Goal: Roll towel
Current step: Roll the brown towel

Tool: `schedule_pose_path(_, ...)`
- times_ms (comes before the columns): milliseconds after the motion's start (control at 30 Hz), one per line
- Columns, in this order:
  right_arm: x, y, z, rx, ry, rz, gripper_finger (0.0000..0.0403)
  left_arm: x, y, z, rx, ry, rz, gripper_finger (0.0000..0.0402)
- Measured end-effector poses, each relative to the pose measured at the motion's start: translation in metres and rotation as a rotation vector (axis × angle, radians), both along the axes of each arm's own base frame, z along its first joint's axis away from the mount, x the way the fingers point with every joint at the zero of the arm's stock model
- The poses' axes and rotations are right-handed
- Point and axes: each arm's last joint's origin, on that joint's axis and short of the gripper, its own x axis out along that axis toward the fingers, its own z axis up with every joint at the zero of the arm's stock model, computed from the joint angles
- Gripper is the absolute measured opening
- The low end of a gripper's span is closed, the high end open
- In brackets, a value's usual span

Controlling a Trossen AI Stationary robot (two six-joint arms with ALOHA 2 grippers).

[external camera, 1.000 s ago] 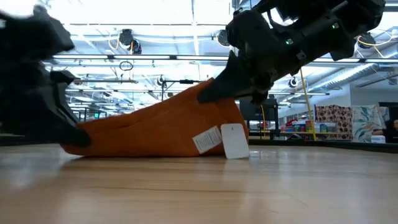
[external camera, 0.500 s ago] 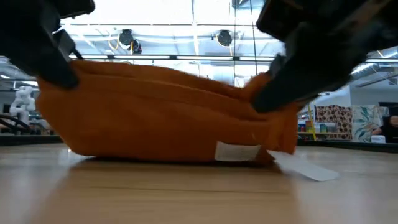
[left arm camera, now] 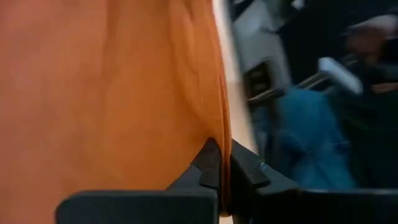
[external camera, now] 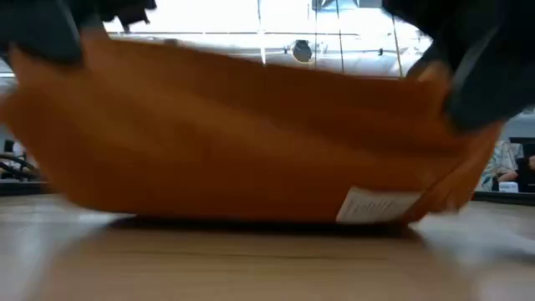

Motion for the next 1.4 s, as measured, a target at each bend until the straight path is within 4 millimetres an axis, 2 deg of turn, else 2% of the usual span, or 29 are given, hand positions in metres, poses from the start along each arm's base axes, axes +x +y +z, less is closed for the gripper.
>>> schedule_pose_path(133,-0.001,0.002,0.0,-0.008,0.002,0.028,0.0,0.001,0.0,0.001,0.009,-0.019,0.013,0.001)
schedule_pose_path(267,-0.004,-0.003,-0.006,-0.028,0.069,-0.018,0.0,0.006,0.01,-0.018,0.087,0.061,0.049,0.0011)
schedule_pose_path(500,-0.002,-0.023,-0.017,0.05,0.16,-0.079,0.0,0.013,0.013,-0.045,0.077,0.161,0.035,0.0011)
schedule_pose_path(633,0.0,-0.021,-0.012,0.188,0.191,-0.058,0.0,0.011,0.008,-0.041,0.02,0.166,0.034,0.0011)
schedule_pose_path(800,0.005,-0.015,0.0,0.364,0.153,-0.061,0.0,0.0,-0.003,-0.02,0.006,0.109,-0.013,0.0011)
schedule_pose_path(967,0.011,-0.026,-0.001,0.339,0.113,-0.211,0.0,-0.018,0.013,-0.008,0.196,0.174,0.123,0.0011)
schedule_pose_path(1067,0.014,-0.032,-0.002,0.316,0.092,-0.325,0.0,-0.026,0.017,0.0,0.228,0.187,0.166,0.0011)
schedule_pose_path(1167,0.013,-0.032,-0.003,0.31,0.075,-0.428,0.0,-0.031,0.012,0.003,0.201,0.188,0.17,0.0011)
schedule_pose_path(1400,0.003,-0.016,-0.006,0.358,0.141,-0.479,0.0,-0.037,-0.007,-0.005,0.155,0.186,0.214,0.0011)
